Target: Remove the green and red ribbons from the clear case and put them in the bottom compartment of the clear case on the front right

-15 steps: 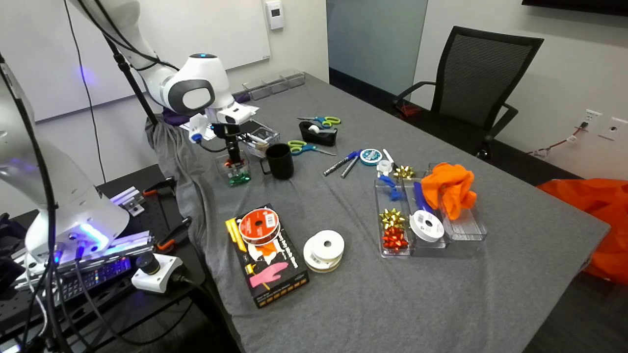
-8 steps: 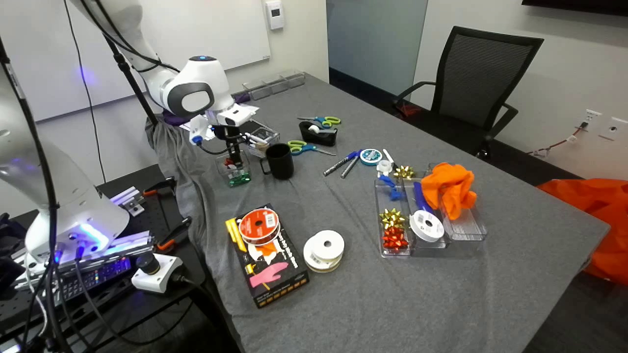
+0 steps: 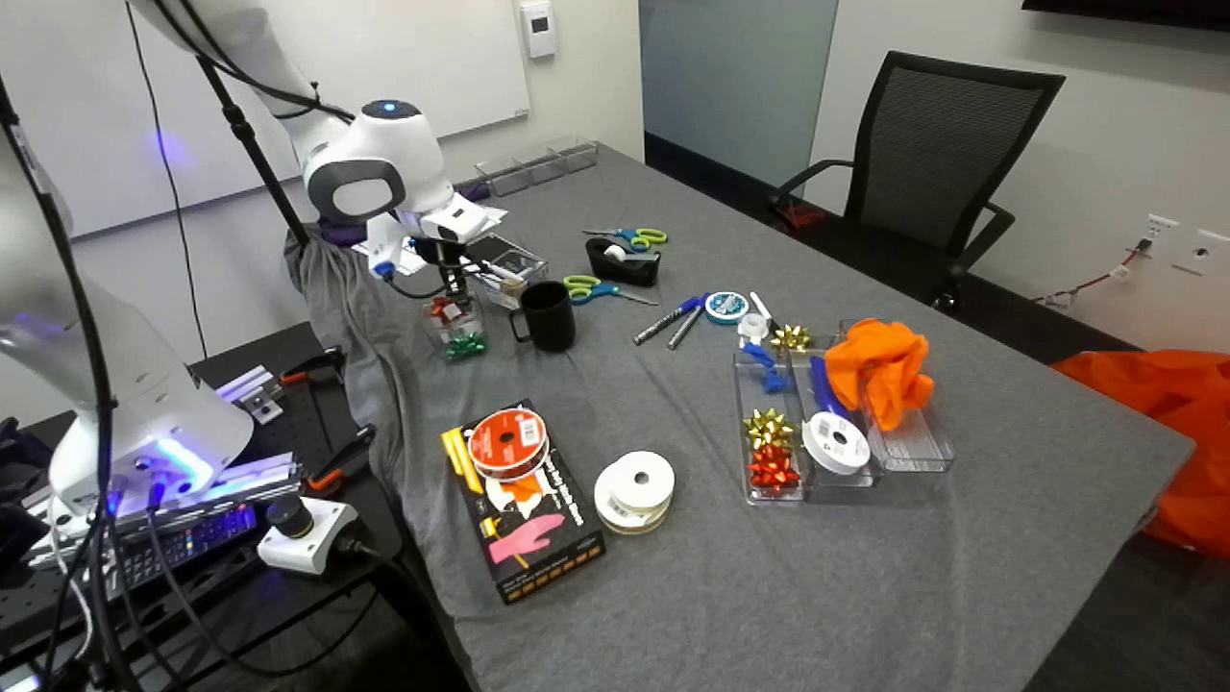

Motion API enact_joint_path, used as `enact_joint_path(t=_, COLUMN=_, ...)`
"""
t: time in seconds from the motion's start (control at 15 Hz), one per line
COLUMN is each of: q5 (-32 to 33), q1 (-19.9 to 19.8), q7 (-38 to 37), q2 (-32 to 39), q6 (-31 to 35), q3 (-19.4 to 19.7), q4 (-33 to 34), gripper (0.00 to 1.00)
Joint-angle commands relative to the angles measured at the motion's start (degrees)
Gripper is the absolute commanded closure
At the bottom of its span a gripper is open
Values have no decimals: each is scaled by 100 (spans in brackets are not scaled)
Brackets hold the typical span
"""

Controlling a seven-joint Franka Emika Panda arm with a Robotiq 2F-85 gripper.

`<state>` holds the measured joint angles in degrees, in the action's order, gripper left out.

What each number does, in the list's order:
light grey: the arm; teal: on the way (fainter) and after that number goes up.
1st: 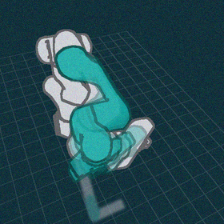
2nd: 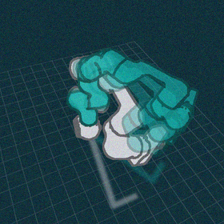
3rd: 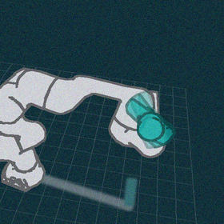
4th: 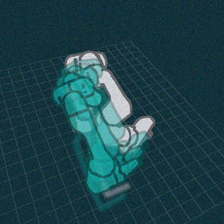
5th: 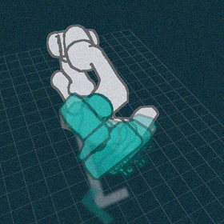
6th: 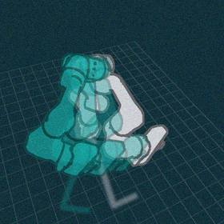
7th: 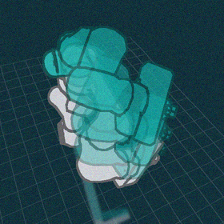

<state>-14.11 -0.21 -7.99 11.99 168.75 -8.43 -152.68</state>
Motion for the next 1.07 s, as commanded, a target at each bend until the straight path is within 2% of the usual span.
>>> enact_joint_path(t=0.0, q5=-1277, q1=-634, q7=1246, q2=-823, q6=-564, q3=-730, q4=-149, gripper=100)
enact_joint_path(t=0.2, q5=-1572, q1=-349, q7=1633, q2=-1309, q6=-1200, q3=-272, q4=-138, gripper=100)
enact_joint_path(t=0.47, q5=-1240, q1=-141, q7=1411, q2=-1651, q6=-1641, q3=236, q4=-91, gripper=100)
enact_joint_path(t=0.67, q5=-1478, q1=-24, q7=1430, q2=-1717, q6=-1645, q3=481, q4=42, gripper=100)
enact_joint_path(t=1.0, q5=-2365, q1=75, q7=1021, q2=-1471, q6=-1344, q3=740, q4=595, gripper=100)
